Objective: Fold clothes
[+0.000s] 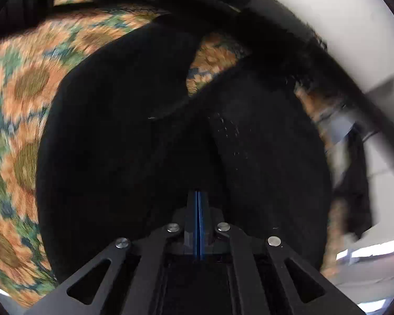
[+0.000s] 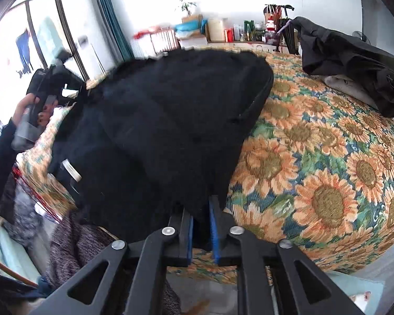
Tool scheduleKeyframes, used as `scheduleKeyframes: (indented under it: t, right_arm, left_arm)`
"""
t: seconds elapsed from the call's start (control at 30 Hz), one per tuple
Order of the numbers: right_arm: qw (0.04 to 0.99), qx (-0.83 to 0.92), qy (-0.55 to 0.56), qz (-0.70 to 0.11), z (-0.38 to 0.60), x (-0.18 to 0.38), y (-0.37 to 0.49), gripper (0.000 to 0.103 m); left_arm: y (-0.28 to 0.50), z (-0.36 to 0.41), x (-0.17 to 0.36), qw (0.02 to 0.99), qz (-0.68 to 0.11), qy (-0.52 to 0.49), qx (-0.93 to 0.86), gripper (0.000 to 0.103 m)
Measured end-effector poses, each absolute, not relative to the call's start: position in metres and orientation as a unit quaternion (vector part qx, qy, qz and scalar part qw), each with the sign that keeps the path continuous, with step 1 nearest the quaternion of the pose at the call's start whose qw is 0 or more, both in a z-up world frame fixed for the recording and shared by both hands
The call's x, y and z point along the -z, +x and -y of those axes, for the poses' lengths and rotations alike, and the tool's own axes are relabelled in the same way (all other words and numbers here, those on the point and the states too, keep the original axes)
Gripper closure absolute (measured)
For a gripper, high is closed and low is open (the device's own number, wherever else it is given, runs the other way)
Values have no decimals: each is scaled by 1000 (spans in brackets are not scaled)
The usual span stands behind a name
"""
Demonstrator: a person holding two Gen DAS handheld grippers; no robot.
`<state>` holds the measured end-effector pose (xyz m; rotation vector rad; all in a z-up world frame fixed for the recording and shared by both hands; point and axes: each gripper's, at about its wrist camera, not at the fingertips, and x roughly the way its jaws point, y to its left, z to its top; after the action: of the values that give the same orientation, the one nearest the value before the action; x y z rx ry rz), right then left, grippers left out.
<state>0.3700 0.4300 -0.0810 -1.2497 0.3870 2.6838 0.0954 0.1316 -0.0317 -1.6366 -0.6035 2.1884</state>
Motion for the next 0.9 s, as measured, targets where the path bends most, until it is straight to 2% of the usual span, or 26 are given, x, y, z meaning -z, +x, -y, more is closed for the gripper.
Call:
scheduleKeyframes:
  t: [0.1,0.17,0.2,0.23,0.3,0.33,0.5,0.7,0.77,0.83,0.87,0.9]
  right_arm:
    - [75,-896,-411,-148,-439,75,368,65]
    - [73,-897,-407,-159,-444,70,367,64]
    - [72,-897,-405,-164,-447,68,367,63]
    - [71,-897,-403,-169,-450,66,366,62]
    - [69,-897,-398,-180,-455,61,366,62]
    - [68,-897,-396,-186,-458,59,365,62]
    - [63,-897,-395,-188,-463,58,371,56]
    - [69,-893,-394,-205,-469,65,393,55]
    - [73,-894,-391,-206,-471,65,398,55]
    - [72,-897,-386,-202,-471,61,399,53]
    - [71,-899,-383,-200,-471,59,399,52]
    - [70,-901,-380,-199,-471,58,399,52]
  left_arm:
    - [90,-119,23,166,231,-591,-755,99]
    - [87,-122,7,173,227,-579,-764,91]
    - [85,-126,-1,178,227,-573,-767,80]
    - [80,-135,-8,187,222,-572,-767,65]
    - [77,-160,-22,202,201,-576,-766,47]
    - [77,-175,-23,208,181,-581,-766,46]
    - [64,-258,-23,178,70,-604,-774,46]
    - [55,-315,23,60,-136,-650,-745,47]
    - [55,-322,23,43,-148,-641,-752,48]
    - [57,-328,23,60,-152,-636,-754,72]
    - [60,-330,22,67,-161,-627,-759,77]
    - [62,-331,21,81,-157,-625,-761,99]
